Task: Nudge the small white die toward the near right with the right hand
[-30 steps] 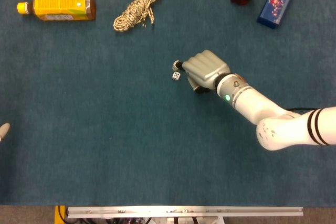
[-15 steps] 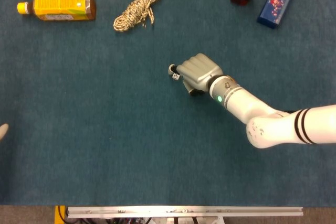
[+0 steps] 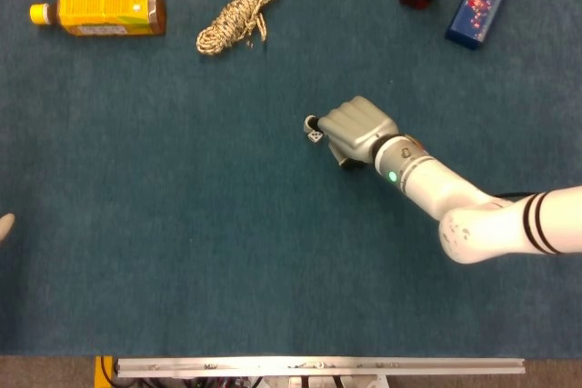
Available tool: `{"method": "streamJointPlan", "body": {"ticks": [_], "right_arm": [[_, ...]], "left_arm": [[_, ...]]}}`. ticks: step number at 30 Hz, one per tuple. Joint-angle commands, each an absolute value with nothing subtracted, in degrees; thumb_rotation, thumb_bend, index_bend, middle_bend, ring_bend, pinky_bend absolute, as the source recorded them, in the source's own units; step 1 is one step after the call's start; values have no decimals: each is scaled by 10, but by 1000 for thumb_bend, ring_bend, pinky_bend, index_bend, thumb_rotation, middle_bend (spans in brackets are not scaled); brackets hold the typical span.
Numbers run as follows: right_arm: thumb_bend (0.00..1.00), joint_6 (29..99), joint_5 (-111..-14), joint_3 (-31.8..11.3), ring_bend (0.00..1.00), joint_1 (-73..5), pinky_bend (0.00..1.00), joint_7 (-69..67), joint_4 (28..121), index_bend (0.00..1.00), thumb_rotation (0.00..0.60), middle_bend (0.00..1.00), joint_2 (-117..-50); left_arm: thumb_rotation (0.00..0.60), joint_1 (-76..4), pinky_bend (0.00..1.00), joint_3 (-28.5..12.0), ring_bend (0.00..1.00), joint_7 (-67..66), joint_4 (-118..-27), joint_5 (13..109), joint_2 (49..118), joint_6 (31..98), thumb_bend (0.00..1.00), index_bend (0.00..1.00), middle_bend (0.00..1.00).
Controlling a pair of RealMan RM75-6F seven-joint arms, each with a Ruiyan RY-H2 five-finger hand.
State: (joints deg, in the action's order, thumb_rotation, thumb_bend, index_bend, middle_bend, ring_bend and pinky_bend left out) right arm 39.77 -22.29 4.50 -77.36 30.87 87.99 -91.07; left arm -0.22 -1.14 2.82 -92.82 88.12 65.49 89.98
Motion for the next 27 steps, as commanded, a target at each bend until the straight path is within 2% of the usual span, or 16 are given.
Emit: {"method": "streamJointPlan", "body": {"ticks": [1, 19, 25, 27], "right_arm": [[772, 403, -234, 49, 1000, -765, 1000, 304, 894, 214, 600, 1000, -900], [772, 421, -310, 54, 1000, -714, 1000, 274, 952, 214, 600, 1000, -850], [769, 487, -340, 57, 1000, -685, 1000, 281, 975, 214, 600, 994, -823], [761, 519, -357, 61, 1000, -664, 1000, 276, 991, 214, 600, 959, -805]], "left_arm": [[600, -3, 0, -12, 0, 28, -928, 880, 655, 898, 135, 0, 0], [600, -6, 0, -12, 0, 28, -927, 883, 659, 896, 135, 0, 0], [600, -6, 0, -13, 0, 31, -927, 882, 657, 896, 135, 0, 0], [600, -7, 0, -13, 0, 32, -926, 881, 658, 896, 135, 0, 0]]}}
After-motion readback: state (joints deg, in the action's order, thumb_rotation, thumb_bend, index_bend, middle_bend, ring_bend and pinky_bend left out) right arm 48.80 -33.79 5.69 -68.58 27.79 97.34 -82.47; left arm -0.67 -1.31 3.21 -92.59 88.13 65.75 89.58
